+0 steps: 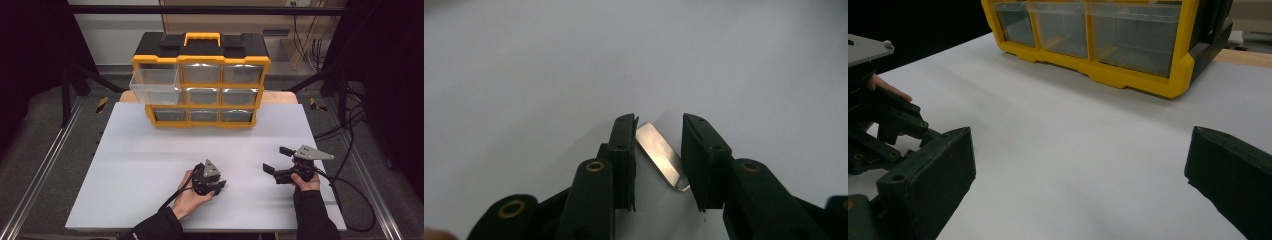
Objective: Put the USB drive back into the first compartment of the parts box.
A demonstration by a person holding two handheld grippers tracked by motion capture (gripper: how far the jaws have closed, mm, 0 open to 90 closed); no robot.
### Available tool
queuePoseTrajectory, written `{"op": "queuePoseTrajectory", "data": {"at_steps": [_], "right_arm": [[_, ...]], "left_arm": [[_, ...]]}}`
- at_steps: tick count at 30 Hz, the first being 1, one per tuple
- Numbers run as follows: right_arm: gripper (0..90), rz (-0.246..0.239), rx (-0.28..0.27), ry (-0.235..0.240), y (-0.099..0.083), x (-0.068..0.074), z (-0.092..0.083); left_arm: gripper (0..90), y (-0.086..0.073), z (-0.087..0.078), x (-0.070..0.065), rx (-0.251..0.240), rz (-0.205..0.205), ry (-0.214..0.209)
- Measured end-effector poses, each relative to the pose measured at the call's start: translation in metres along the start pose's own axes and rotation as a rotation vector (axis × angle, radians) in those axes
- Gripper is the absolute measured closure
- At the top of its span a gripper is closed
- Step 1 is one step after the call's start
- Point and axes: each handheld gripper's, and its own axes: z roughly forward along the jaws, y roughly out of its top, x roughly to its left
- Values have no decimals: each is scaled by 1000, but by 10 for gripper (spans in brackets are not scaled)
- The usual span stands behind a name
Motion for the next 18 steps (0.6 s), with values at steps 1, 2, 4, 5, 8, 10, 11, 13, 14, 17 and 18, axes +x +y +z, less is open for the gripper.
{"op": "queuePoseTrajectory", "data": {"at_steps": [1,2,4,5,8,10,11,13,14,17,18], "right_arm": [[5,0,0,0,0,0,0],[6,0,0,0,0,0,0],[6,0,0,1,0,0,0],[5,0,0,0,0,0,0],[6,1,0,0,0,0,0],[6,1,0,0,0,0,0],[5,1,0,0,0,0,0],[6,2,-1,0,0,0,0],[6,1,-1,0,0,0,0],[6,1,-1,0,0,0,0],[6,2,-1,0,0,0,0]], "left_arm": [[677,0,0,0,0,-1,0],[685,0,0,1,-1,-2,0],[703,0,0,1,-2,-3,-1],[708,0,0,1,-3,-4,-2],[726,0,0,1,-4,-9,-4],[739,0,0,1,-3,-13,-4],[746,0,0,1,-2,-13,-4],[763,0,-1,1,1,-14,-3],[771,0,-1,1,4,-16,-4],[782,0,-1,0,7,-19,-6],[782,0,-1,0,7,-20,-7]]}}
